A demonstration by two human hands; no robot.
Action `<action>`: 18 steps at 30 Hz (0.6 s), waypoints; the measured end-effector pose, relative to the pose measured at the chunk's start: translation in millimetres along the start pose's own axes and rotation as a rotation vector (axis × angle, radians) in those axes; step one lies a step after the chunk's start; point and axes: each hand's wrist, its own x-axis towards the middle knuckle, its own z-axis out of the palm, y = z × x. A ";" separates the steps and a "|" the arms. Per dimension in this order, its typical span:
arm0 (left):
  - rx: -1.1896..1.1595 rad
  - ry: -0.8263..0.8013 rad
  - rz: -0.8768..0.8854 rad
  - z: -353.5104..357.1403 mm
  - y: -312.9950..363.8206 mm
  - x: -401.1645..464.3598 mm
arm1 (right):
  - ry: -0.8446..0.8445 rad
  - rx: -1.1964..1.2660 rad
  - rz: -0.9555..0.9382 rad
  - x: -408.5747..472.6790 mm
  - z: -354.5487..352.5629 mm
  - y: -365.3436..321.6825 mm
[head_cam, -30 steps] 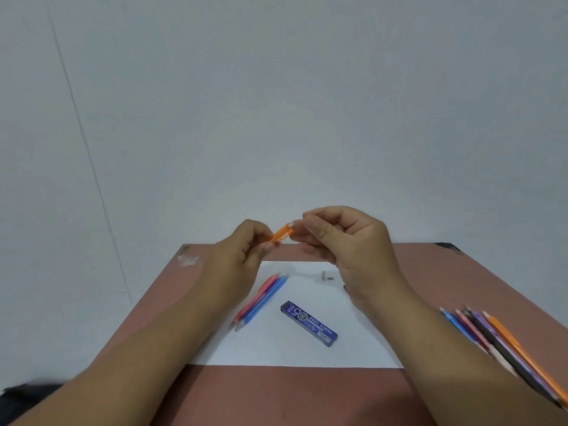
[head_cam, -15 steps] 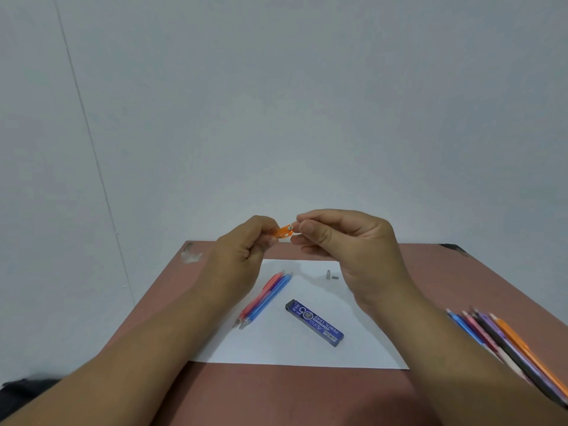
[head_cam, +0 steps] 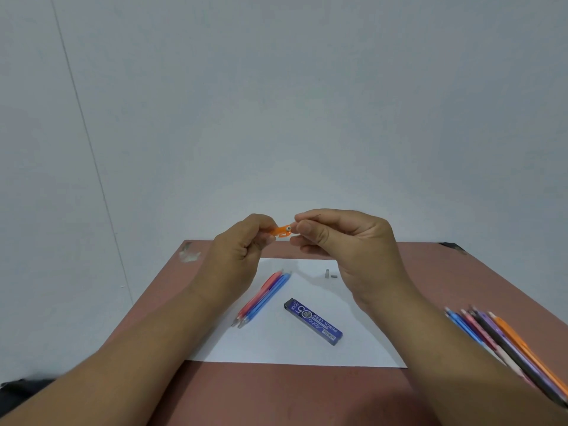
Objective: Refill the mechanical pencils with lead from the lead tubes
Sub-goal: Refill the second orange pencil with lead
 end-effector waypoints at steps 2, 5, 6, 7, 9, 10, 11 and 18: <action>0.000 0.000 0.006 -0.1 -0.1 -0.2 | 0.008 0.003 0.001 0.6 0.2 0.6; 0.001 -0.001 0.011 0.2 -1.7 -0.1 | 0.017 0.014 0.011 1.5 0.0 1.1; 0.001 -0.004 0.013 0.4 -2.0 0.0 | 0.020 0.014 0.015 1.7 -0.3 1.3; 0.002 -0.007 0.013 0.6 -2.3 0.2 | 0.026 0.012 0.018 2.0 -0.9 1.6; 0.006 -0.014 0.011 0.7 -3.3 0.3 | 0.035 -0.003 0.019 2.3 -1.8 2.6; 0.008 -0.017 0.011 0.7 -3.5 0.2 | 0.034 -0.017 0.013 2.4 -2.3 3.3; 0.009 -0.019 0.013 0.6 -3.3 0.2 | 0.033 -0.039 0.002 2.4 -2.8 3.9; -0.020 -0.068 -0.041 -0.8 -1.1 -0.9 | 0.049 -0.277 -0.104 1.4 -7.4 8.3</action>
